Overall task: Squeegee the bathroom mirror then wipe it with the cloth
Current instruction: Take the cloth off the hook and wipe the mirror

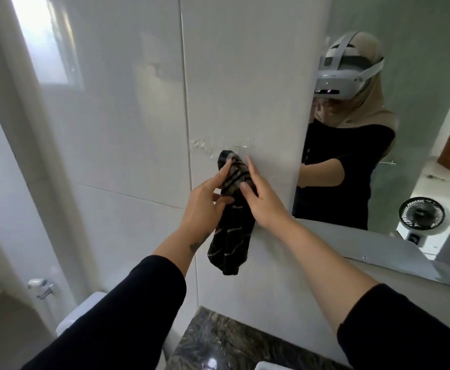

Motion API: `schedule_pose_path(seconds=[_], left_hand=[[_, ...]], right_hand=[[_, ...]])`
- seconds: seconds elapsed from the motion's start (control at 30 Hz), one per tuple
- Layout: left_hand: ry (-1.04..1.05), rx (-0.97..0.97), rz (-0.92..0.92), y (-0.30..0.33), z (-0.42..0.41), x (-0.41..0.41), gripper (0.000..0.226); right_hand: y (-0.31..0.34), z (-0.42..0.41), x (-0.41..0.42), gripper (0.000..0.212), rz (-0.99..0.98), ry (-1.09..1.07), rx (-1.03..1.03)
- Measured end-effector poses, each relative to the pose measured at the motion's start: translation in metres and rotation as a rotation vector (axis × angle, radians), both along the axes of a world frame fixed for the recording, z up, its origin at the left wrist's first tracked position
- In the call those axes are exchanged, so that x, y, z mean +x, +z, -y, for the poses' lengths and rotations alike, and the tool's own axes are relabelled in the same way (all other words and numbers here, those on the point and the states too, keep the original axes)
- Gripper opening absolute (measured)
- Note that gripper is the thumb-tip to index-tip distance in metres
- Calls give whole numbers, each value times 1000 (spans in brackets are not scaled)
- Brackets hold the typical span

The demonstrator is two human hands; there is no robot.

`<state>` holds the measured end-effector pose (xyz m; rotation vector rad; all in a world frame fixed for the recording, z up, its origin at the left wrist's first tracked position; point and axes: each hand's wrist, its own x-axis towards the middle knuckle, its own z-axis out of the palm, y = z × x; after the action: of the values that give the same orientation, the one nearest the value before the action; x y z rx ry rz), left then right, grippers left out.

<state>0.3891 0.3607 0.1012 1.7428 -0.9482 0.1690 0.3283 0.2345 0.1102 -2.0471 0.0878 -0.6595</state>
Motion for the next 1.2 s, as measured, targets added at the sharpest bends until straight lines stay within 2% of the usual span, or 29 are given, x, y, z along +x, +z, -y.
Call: schedule_pose_path(seconds=[0.1, 0.2, 0.27, 0.37, 0.43, 0.5, 0.57, 0.63, 0.67, 0.73, 0.83, 0.93, 1.03, 1.1, 1.2], left_hand=[[-36, -59, -23, 40, 6, -23, 73], [-38, -90, -22, 75, 14, -46, 68], [-66, -90, -32, 91, 19, -62, 62], [-113, -96, -62, 106, 28, -85, 52], [-135, -121, -86, 117, 34, -102, 47], [-185, -164, -96, 129, 42, -121, 41], [-220, -201, -71, 144, 52, -140, 35], [-236, -195, 8, 157, 65, -154, 30], [-211, -157, 77, 163, 71, -159, 30], [-147, -101, 187, 173, 82, -165, 28], [-108, -117, 198, 184, 93, -166, 22], [-38, -119, 195, 186, 99, -157, 24], [102, -47, 302, 190, 103, -135, 28], [168, -35, 385, 198, 106, -119, 36], [229, -37, 505, 215, 112, -96, 47]], right_hand=[[19, 5, -32, 71, 54, 43, 211], [34, 13, -69, 86, 68, 101, 308], [50, 18, -95, 71, 64, 61, 292], [77, 25, -132, 30, 62, -117, 126], [91, 32, -155, 17, 94, -212, 28], [103, 40, -176, 11, 170, -281, 26], [110, 45, -194, 13, 259, -226, 233], [119, 50, -205, 30, 350, -126, 489], [124, 53, -208, 35, 370, -130, 536], [137, 63, -212, 42, 366, -254, 504], [156, 90, -209, 56, 417, -481, 469], [184, 97, -200, 60, 493, -634, 461], [220, 90, -179, 46, 644, -742, 277], [251, 82, -162, 32, 817, -784, 120], [310, 71, -132, 28, 1010, -854, -115]])
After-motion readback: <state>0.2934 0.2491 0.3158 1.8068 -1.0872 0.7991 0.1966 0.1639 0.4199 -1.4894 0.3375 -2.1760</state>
